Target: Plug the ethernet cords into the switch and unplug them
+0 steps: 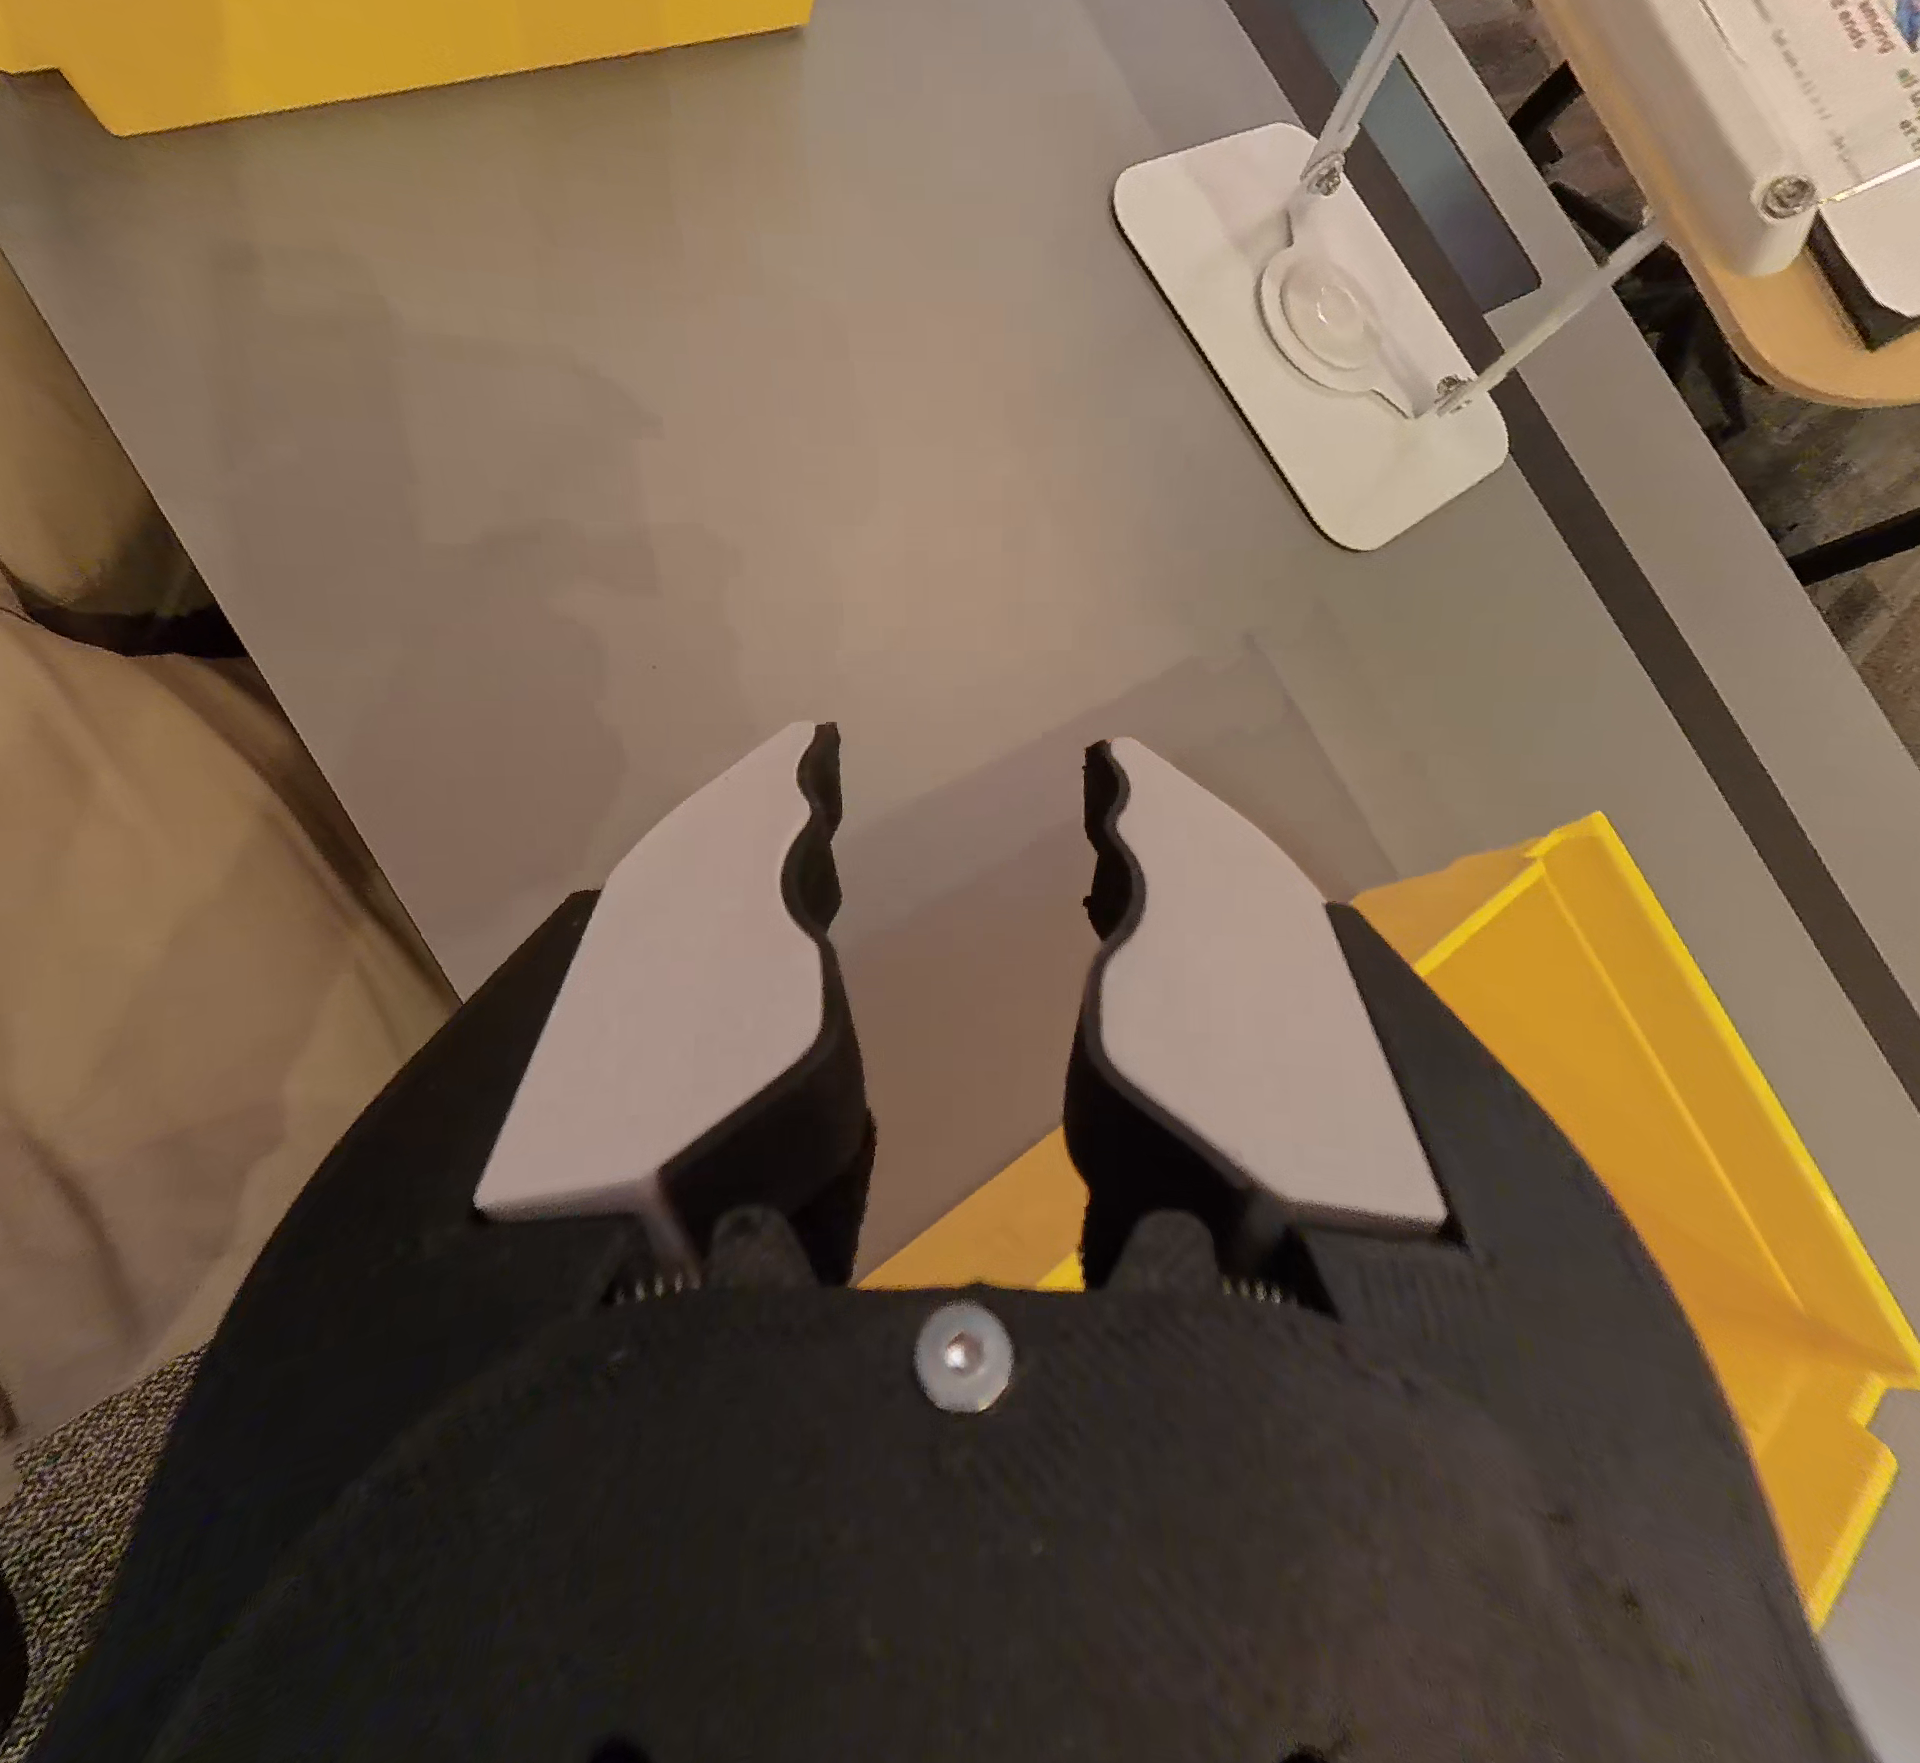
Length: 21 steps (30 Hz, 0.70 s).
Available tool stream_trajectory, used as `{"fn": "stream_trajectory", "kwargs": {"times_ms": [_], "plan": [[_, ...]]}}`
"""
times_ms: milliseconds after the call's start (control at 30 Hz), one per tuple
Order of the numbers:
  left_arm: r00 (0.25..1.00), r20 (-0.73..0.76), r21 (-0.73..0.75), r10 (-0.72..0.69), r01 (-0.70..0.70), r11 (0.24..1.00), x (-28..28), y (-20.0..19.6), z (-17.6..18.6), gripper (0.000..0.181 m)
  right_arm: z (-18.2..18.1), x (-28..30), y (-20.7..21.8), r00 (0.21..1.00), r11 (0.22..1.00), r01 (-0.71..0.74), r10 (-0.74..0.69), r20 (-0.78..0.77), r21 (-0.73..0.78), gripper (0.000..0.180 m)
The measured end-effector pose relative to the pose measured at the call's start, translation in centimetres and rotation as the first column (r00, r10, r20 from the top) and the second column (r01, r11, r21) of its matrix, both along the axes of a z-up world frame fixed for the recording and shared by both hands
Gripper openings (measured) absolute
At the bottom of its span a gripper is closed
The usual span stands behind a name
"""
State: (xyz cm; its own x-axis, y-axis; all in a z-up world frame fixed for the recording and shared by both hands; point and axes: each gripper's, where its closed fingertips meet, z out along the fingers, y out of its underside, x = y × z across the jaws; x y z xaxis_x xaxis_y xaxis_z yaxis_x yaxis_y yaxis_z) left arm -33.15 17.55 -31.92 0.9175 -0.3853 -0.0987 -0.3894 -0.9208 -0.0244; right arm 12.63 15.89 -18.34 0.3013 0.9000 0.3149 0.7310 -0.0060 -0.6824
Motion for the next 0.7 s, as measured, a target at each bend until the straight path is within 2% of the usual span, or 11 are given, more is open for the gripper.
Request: {"fn": "stream_trajectory", "kwargs": {"times_ms": [133,267,333,400,467,533,600,667,700], "plan": [[0.996,0.085,0.142,-0.022,0.010,0.990,1.1,0.5,3.4,0.091,-0.1,-1.6,-0.7,0.998,0.999,-0.050,0.049,-0.027,-0.022,0.049],[0.960,0.248,0.320,-0.131,0.047,0.946,4.5,0.7,9.6,0.091,1.1,-4.5,-1.5,0.984,0.991,-0.126,0.120,-0.134,-0.037,0.054],[0.872,0.417,0.379,-0.258,0.091,0.921,8.5,-0.3,13.3,0.091,2.1,-6.3,-2.1,0.964,0.983,-0.182,0.171,-0.204,-0.032,0.059],[0.744,0.555,0.403,-0.371,0.149,0.903,12.7,-1.9,16.6,0.091,3.7,-8.4,-3.0,0.926,0.963,-0.270,0.265,-0.268,0.022,0.065],[0.637,0.613,0.412,-0.466,0.245,0.877,16.4,-3.7,18.6,0.091,5.7,-10.4,-4.0,0.873,0.920,-0.357,0.391,-0.291,0.162,0.065],[0.574,0.622,0.390,-0.532,0.362,0.847,19.6,-5.5,19.1,0.091,7.2,-12.0,-5.0,0.828,0.863,-0.419,0.490,-0.273,0.282,0.067],[0.536,0.612,0.357,-0.582,0.469,0.808,22.5,-6.9,19.1,0.091,8.1,-13.5,-6.5,0.788,0.784,-0.485,0.584,-0.196,0.388,0.075],[0.542,0.565,0.314,-0.622,0.556,0.770,24.7,-7.8,18.7,0.091,8.4,-14.8,-7.5,0.773,0.681,-0.519,0.632,-0.056,0.517,0.075],[0.533,0.546,0.296,-0.646,0.599,0.744,25.8,-8.4,18.6,0.091,8.1,-15.4,-8.1,0.758,0.640,-0.551,0.652,0.001,0.535,0.074]]}}
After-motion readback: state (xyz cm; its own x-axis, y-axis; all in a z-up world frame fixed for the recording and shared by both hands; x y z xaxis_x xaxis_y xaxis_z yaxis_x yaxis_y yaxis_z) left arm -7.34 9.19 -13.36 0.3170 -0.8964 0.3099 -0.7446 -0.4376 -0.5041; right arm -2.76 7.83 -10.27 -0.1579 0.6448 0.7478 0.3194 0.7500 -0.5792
